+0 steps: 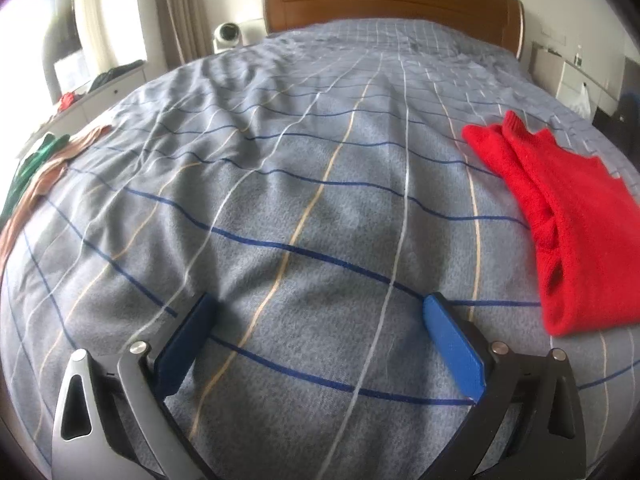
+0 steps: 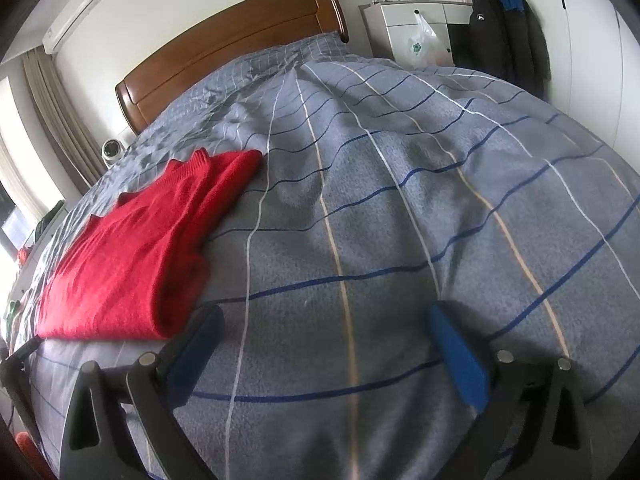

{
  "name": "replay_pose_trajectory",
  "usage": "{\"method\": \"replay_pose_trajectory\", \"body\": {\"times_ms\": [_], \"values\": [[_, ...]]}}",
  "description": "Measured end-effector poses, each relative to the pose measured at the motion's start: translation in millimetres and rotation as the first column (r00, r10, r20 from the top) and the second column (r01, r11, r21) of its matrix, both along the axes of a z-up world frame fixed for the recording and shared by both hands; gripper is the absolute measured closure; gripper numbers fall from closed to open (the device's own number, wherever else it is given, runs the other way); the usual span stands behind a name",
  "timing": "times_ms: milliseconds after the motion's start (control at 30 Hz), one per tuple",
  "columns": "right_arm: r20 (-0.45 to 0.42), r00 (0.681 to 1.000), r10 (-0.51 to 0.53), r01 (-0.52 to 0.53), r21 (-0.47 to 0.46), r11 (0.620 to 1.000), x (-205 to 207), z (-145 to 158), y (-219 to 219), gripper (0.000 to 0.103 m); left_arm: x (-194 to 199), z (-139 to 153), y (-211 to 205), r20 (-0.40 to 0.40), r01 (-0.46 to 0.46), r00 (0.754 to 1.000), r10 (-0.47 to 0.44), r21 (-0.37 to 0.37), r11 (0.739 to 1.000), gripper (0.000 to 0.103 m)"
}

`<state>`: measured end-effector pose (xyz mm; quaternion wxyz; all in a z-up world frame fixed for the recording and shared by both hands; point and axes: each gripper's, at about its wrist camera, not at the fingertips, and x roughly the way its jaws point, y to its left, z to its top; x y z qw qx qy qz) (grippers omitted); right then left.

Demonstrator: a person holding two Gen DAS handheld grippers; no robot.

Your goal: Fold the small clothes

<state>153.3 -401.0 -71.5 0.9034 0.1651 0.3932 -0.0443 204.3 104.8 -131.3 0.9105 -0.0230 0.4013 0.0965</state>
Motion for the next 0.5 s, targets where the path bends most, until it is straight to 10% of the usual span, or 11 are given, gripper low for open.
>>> {"method": "replay_pose_trajectory", "body": {"times_ms": [500], "values": [[-0.004,1.0,0.0,0.0,-0.006,1.0,0.4,-0.1,0.8,0.002,-0.1,0.0,-0.2,0.0,0.0,1.0,0.0,0.0,1.0,0.0]]}}
